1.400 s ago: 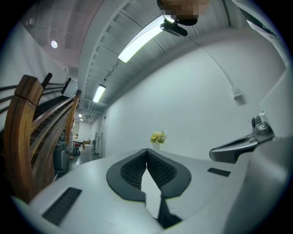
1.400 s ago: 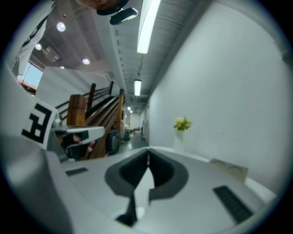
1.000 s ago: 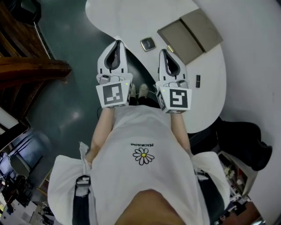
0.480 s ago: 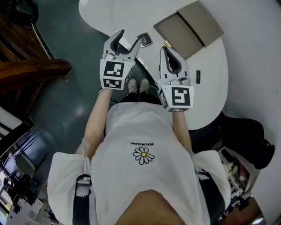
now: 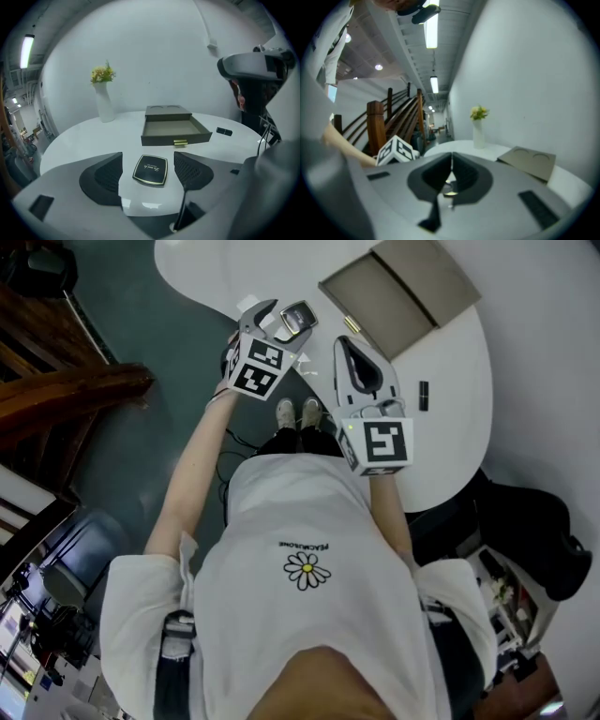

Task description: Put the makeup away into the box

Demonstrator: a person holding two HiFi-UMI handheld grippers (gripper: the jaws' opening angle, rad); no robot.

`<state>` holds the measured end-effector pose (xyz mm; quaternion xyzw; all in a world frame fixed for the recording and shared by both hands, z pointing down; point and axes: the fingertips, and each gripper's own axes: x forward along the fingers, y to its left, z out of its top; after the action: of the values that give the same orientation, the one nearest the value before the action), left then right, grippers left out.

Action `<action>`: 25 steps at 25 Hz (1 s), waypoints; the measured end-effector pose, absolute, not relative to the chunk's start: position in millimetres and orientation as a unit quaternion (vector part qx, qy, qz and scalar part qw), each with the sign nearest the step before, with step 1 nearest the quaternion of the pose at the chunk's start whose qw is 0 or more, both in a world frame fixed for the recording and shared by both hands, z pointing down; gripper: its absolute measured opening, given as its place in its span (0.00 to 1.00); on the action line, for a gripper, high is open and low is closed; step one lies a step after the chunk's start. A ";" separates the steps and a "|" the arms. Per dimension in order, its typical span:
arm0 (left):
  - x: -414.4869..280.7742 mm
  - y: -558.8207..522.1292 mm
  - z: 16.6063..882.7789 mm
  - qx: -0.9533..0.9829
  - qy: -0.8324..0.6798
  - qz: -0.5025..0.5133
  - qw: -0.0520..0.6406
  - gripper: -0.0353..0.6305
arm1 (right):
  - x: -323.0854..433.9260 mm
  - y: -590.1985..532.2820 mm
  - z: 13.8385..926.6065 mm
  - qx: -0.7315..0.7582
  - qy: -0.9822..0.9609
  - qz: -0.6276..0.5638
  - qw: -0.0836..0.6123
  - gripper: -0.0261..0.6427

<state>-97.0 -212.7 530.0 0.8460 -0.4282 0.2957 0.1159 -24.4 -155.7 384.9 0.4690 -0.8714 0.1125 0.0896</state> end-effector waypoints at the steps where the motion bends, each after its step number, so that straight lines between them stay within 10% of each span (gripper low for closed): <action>1: -95.6 -213.2 538.5 0.843 -0.425 0.306 0.124 0.57 | -22.2 -156.4 387.1 0.468 -0.872 0.116 0.087 0.08; 25: -95.7 -219.7 600.6 0.815 -0.385 0.380 0.210 0.59 | 3.3 -162.9 420.7 0.472 -0.866 0.136 0.094 0.08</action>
<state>-95.7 -219.7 600.6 0.8147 -0.3850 0.3795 0.2098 3.3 -162.9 420.7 0.4723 -0.8659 0.1357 0.0940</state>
